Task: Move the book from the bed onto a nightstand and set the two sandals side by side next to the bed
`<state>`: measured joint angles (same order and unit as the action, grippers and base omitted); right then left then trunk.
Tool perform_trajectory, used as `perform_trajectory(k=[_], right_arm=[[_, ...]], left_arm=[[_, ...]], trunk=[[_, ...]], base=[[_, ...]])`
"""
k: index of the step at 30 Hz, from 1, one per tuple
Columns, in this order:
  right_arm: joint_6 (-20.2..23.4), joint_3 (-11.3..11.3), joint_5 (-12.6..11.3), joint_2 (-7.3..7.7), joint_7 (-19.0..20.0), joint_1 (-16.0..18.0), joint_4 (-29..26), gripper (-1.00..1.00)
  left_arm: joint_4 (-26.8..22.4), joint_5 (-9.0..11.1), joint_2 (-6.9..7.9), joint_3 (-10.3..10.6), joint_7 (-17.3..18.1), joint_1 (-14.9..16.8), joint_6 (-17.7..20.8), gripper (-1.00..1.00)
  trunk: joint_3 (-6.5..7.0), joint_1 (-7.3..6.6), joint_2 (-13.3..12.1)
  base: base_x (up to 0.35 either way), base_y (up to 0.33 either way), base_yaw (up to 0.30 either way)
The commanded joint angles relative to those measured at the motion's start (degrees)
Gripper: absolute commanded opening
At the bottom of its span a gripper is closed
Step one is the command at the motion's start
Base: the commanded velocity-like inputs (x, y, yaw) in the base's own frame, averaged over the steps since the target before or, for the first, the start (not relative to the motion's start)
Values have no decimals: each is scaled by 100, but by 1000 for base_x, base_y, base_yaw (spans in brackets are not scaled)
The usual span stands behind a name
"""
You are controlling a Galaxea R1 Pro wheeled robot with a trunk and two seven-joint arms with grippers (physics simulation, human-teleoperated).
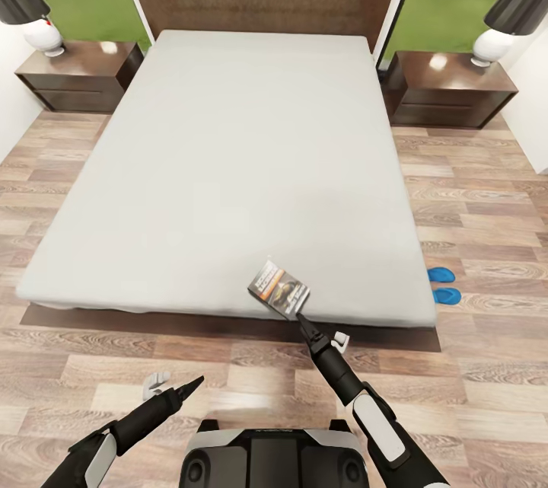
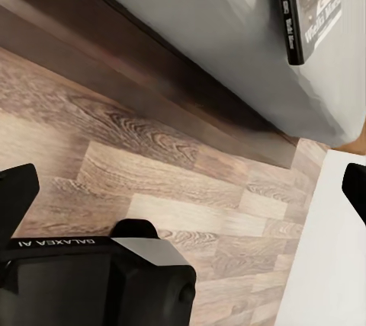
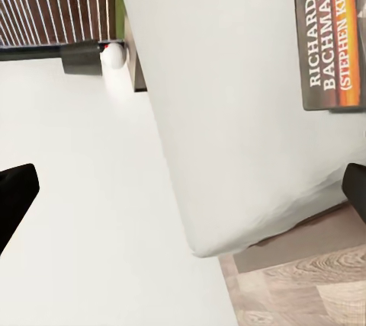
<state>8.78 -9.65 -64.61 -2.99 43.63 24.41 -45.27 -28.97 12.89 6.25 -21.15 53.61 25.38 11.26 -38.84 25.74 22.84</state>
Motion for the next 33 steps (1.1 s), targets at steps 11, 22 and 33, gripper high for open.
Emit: perform_trajectory(k=[11, 22, 33], right_arm=[[54, -2, -61, -8, 14, 2, 1, 100], [54, -2, -61, -6, 14, 2, 1, 100], [54, -2, -61, -7, 14, 2, 1, 100]], left_arm=[[-2, 29, -1, -12, 17, 2, 69, 100], [-1, 29, -1, -12, 17, 2, 69, 100], [1, 29, -1, -12, 26, 2, 77, 100]], trunk=[[-60, 70, 128], [-257, 311, 569], [-329, 399, 730]], base=[[16, 0, 0], [0, 0, 0], [0, 0, 0]])
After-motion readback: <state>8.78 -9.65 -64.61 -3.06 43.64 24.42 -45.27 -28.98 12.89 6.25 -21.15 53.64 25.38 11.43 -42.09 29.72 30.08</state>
